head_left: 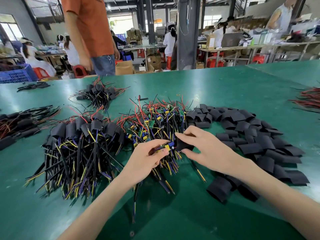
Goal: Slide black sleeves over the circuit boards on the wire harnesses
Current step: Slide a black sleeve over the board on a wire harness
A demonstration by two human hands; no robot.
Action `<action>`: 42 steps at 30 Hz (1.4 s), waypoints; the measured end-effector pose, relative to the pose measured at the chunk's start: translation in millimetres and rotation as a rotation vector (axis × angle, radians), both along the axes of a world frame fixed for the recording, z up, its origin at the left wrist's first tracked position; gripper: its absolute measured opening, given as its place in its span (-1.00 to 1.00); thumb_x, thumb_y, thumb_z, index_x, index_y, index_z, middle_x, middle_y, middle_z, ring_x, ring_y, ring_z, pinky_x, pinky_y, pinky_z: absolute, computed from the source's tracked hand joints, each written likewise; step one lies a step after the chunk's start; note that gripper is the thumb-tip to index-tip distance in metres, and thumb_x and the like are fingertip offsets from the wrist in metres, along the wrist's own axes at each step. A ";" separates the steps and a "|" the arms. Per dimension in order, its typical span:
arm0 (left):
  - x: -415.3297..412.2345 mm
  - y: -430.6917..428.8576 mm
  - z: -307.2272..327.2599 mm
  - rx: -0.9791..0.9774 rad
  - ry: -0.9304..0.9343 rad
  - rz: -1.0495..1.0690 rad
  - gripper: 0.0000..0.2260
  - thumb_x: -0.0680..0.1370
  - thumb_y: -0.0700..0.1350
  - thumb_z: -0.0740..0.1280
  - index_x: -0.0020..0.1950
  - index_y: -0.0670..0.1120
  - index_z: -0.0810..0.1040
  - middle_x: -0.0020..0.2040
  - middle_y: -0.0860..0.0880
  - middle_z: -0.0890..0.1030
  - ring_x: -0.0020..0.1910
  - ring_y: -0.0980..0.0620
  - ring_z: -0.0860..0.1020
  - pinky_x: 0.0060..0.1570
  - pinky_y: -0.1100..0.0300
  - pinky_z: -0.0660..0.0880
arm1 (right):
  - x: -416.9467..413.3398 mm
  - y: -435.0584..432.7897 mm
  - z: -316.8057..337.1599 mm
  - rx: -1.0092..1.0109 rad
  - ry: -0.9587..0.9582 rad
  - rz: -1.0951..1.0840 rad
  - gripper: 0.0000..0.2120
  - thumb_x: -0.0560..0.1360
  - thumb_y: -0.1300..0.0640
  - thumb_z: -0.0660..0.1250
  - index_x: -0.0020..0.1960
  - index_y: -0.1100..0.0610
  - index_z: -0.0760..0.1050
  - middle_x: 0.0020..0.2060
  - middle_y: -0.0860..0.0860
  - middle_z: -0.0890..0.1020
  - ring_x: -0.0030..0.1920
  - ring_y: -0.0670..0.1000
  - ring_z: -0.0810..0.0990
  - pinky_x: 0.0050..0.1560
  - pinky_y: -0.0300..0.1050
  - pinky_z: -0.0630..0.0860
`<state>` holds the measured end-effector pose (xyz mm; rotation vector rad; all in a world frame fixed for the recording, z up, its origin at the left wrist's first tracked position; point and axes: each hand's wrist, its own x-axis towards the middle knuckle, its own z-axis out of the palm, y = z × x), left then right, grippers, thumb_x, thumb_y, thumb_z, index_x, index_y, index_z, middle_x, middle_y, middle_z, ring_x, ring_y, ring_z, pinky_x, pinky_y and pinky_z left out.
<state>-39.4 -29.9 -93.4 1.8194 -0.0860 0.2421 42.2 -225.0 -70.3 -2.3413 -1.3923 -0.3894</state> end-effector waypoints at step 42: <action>-5.9 -2.1 11.5 0.063 -0.040 0.125 -0.76 0.41 -0.34 0.46 -0.15 0.01 0.66 -0.29 -0.04 0.66 -0.42 0.01 0.56 -0.27 0.20 0.56 | -4.5 4.7 2.6 0.112 0.177 0.095 -0.69 0.39 0.10 0.47 0.11 0.13 0.56 -0.07 -0.03 0.64 -0.08 -0.12 0.48 -0.02 -0.28 0.35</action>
